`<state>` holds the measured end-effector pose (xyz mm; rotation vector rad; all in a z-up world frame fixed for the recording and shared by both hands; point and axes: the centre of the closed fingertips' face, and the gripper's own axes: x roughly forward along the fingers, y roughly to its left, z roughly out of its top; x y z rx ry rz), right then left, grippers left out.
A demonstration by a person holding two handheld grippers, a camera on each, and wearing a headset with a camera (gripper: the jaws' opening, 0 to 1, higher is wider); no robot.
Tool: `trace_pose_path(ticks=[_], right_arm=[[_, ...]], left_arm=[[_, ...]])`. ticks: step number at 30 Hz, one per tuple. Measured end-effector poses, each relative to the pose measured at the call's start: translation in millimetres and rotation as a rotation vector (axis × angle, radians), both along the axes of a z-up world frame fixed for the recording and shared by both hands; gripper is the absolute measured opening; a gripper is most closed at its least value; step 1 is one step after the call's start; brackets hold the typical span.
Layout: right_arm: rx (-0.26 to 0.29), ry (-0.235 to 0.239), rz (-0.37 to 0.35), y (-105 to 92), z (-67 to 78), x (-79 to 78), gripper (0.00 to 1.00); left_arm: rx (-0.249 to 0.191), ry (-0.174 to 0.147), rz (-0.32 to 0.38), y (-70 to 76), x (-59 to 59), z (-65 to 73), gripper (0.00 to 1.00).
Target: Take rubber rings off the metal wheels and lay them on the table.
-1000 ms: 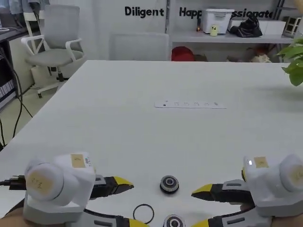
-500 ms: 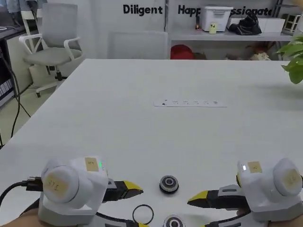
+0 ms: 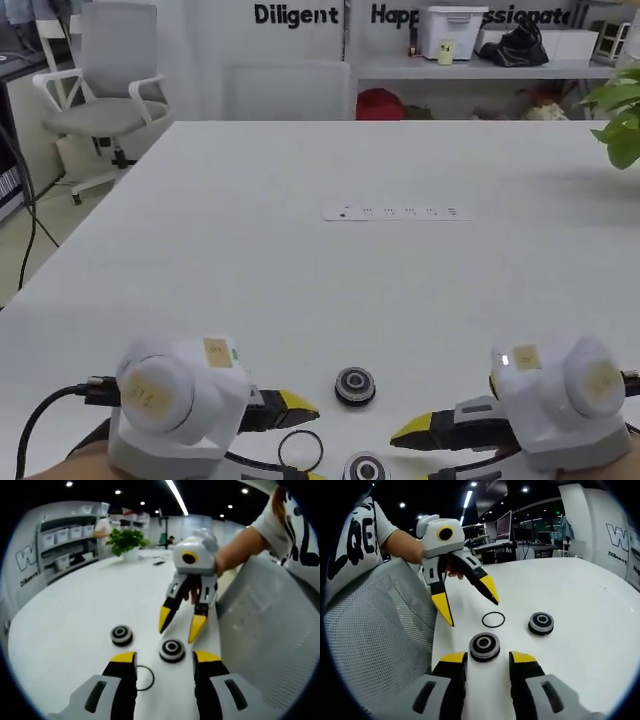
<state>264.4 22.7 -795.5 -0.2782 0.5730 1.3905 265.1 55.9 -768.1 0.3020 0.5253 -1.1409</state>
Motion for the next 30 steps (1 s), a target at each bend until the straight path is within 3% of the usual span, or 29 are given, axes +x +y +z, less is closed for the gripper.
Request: trace_pose_path(ticks=[30], right_arm=[[-0.022, 0.010, 0.025, 1.9, -13.3, -3.5, 0.15]], left_arm=[[0.039, 0.020, -0.074, -25.1, -3.7, -20.8, 0.26]])
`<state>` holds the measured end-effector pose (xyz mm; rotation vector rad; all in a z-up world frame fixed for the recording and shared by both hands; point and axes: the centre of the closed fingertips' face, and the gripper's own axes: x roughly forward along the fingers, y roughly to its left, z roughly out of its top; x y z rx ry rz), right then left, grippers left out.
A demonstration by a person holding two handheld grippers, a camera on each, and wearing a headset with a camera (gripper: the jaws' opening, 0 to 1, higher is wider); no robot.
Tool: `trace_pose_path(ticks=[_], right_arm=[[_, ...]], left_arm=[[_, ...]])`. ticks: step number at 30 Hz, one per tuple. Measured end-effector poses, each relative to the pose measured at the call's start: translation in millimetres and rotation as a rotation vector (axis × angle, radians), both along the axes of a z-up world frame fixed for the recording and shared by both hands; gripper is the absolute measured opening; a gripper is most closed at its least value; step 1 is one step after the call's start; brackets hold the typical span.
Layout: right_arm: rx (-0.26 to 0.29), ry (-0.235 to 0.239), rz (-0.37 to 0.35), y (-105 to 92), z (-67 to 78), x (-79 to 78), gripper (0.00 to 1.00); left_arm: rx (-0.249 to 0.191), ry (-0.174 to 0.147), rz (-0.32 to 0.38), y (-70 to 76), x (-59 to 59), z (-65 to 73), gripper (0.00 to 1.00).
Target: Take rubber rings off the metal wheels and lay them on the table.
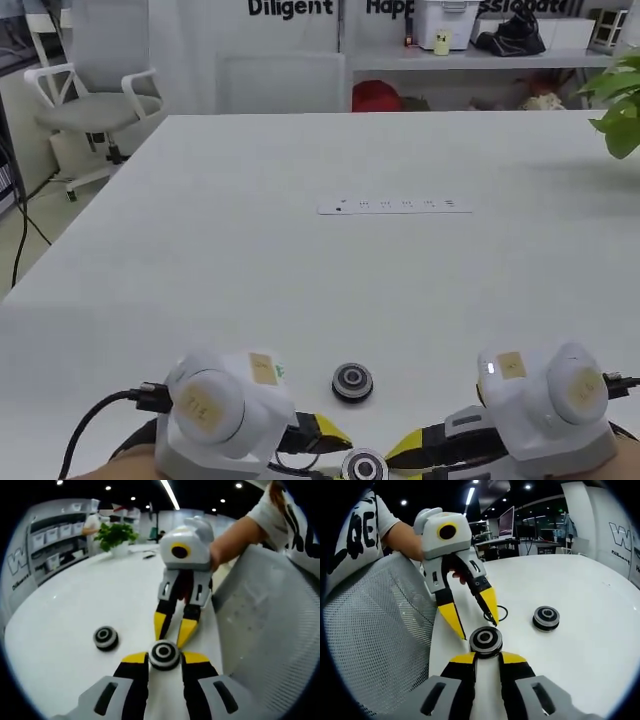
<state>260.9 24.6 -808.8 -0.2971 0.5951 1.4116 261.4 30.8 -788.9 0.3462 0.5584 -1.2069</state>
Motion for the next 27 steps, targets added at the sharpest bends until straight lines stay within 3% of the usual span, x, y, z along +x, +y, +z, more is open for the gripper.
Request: trace_pose_path(ticks=[10, 19, 21, 27], right_arm=[[0.004, 0.005, -0.005, 0.1, -0.9, 0.7, 0.15], [0.008, 0.022, -0.014, -0.2, -0.8, 0.5, 0.13], [0.007, 0.024, -0.015, -0.3, -0.7, -0.2, 0.13], [0.002, 0.036, -0.017, -1.1, -1.6, -0.8, 0.09]], left_arm=[[0.018, -0.027, -0.014, -5.1, 2.1, -2.4, 0.17], [0.021, -0.028, 0.004, -1.5, 0.4, -2.8, 0.14], [0.047, -0.062, -0.018, -3.3, -0.4, -3.7, 0.14], [0.039, -0.054, -0.008, -3.4, 0.4, -4.1, 0.14]])
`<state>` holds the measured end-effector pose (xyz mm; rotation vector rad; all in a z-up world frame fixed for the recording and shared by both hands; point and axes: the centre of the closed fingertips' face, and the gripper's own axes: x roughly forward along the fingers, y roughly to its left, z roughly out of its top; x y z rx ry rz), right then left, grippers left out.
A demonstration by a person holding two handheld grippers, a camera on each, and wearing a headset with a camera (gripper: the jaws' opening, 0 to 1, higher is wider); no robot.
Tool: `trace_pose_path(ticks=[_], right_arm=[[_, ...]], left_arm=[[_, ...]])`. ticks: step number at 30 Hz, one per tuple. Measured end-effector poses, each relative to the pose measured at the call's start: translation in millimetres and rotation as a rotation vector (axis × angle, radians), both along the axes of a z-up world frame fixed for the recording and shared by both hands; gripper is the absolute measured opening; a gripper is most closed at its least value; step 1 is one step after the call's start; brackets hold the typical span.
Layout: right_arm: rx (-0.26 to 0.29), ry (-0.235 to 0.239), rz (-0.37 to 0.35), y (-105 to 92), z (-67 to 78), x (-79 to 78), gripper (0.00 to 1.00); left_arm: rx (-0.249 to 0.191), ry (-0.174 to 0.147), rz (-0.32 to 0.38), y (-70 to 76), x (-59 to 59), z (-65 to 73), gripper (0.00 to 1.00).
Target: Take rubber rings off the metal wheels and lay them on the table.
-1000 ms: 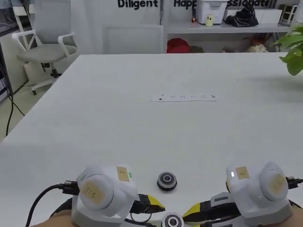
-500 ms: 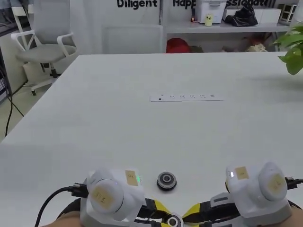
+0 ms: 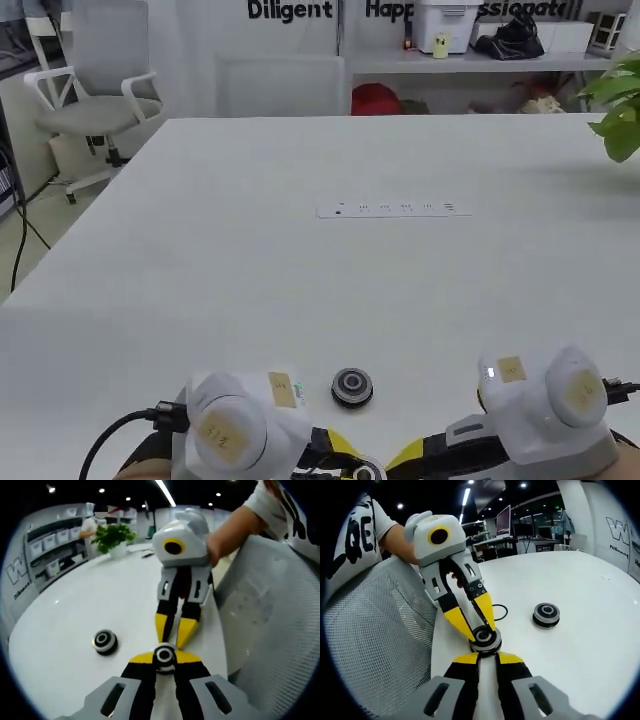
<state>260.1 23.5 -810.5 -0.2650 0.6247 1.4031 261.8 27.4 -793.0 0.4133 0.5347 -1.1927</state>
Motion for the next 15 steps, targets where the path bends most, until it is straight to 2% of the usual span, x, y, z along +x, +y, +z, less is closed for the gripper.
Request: trace_pose_path(ticks=[3, 6, 8, 10, 15], right_arm=[[-0.005, -0.009, 0.000, -1.1, 0.7, -0.5, 0.02], [-0.008, -0.005, -0.003, -1.2, 0.3, 0.1, 0.01], [-0.001, 0.029, -0.029, -1.8, -0.2, 0.8, 0.00], [0.026, 0.099, -0.088, -1.7, -0.6, 3.4, 0.00], [0.026, 0.113, -0.097, -2.1, -0.9, 4.7, 0.00]], left_arm=[[-0.001, -0.002, -0.007, -1.0, -0.4, -0.3, 0.14], [0.003, -0.006, -0.007, -1.5, -0.1, -0.3, 0.14], [0.009, -0.012, -0.008, -1.5, 0.1, -0.5, 0.14], [0.016, -0.020, -0.011, -1.5, 0.1, -0.7, 0.14], [0.026, -0.022, -0.012, -1.2, -1.0, -0.8, 0.13]])
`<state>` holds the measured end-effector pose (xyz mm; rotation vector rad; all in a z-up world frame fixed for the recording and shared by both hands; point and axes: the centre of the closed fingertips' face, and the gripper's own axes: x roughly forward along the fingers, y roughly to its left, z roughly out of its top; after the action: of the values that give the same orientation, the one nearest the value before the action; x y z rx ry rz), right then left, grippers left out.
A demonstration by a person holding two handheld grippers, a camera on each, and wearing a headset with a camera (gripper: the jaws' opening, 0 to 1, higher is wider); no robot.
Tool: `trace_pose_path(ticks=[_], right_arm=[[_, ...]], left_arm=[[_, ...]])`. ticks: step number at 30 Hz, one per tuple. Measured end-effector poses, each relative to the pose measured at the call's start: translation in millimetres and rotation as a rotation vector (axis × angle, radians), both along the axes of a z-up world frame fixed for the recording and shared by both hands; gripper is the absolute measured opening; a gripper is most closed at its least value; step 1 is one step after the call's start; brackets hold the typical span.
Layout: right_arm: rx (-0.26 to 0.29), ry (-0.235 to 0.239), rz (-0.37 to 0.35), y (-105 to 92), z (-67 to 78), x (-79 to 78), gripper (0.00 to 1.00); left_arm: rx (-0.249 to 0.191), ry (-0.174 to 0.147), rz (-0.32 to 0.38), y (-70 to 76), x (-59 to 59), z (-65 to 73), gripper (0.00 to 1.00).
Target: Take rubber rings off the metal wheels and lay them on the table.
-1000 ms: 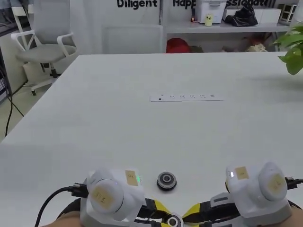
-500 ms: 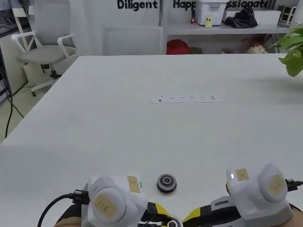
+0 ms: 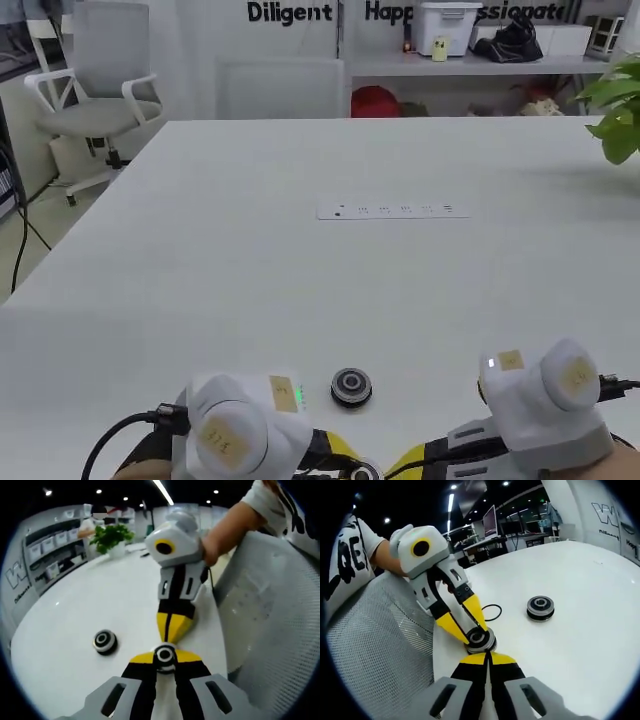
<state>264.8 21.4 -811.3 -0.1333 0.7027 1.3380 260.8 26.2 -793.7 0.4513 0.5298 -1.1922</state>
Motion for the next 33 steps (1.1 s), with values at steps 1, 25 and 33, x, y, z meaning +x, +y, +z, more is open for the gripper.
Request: trace_pose_path(ticks=[1, 25, 33], right_arm=[[0.005, 0.010, -0.010, -0.7, 0.1, 0.8, 0.00], [0.121, 0.099, -0.101, 1.9, 19.1, 5.8, 0.00], [0.124, 0.100, -0.075, 6.8, 21.0, 0.2, 0.00]], left_arm=[[0.002, 0.001, -0.002, 0.0, -0.4, 0.0, 0.13], [0.022, -0.011, 0.011, 0.0, -2.0, 0.0, 0.13], [0.020, -0.009, 0.013, -0.1, -2.5, 0.0, 0.12]])
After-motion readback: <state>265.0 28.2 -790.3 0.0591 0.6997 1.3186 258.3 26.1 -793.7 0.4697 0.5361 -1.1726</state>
